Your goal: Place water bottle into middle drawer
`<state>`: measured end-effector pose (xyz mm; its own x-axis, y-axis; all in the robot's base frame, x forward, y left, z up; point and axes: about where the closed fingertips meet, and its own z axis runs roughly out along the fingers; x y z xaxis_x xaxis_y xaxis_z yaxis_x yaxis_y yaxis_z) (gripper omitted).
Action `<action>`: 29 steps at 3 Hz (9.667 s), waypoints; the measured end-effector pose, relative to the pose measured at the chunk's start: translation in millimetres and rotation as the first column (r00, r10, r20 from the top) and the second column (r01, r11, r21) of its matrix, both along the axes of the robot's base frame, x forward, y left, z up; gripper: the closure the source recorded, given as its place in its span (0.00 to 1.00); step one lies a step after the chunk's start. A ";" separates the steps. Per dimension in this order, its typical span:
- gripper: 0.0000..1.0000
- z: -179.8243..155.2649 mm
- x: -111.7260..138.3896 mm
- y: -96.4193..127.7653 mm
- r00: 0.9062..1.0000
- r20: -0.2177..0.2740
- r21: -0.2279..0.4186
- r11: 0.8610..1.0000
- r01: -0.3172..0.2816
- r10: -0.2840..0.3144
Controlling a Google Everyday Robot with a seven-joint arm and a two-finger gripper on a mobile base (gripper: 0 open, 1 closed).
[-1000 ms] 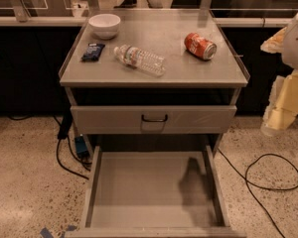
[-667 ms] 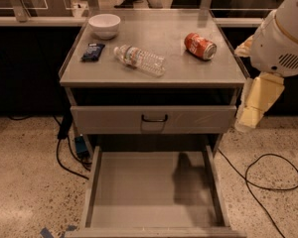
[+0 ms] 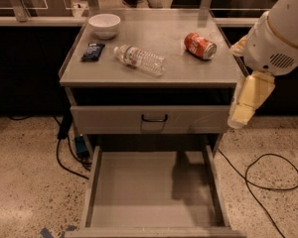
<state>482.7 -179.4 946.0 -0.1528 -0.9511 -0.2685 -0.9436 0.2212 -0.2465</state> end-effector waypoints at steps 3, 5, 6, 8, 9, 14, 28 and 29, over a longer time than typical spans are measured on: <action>0.00 -2.0 112.5 97.8 0.983 0.100 0.030 0.987 -0.156 0.153; 0.00 -4.2 121.3 103.4 0.976 0.116 0.014 0.983 -0.185 0.182; 0.00 -9.7 150.1 119.2 0.965 0.139 -0.029 0.975 -0.221 0.223; 0.00 -39.0 225.7 156.7 0.989 0.100 -0.200 0.976 -0.084 0.106; 0.00 -50.4 242.9 164.6 0.997 0.072 -0.235 0.971 0.037 -0.021; 0.04 -100.4 275.1 195.5 0.997 -0.025 -0.101 0.992 -0.076 0.074; 1.00 -19.7 96.3 130.9 0.995 0.049 0.127 0.987 -0.097 0.092; 1.00 -67.9 66.9 121.3 0.998 -0.001 0.133 0.989 -0.063 0.064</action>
Offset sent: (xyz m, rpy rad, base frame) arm 0.1153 0.0819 0.0127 0.0045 -0.1553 0.1445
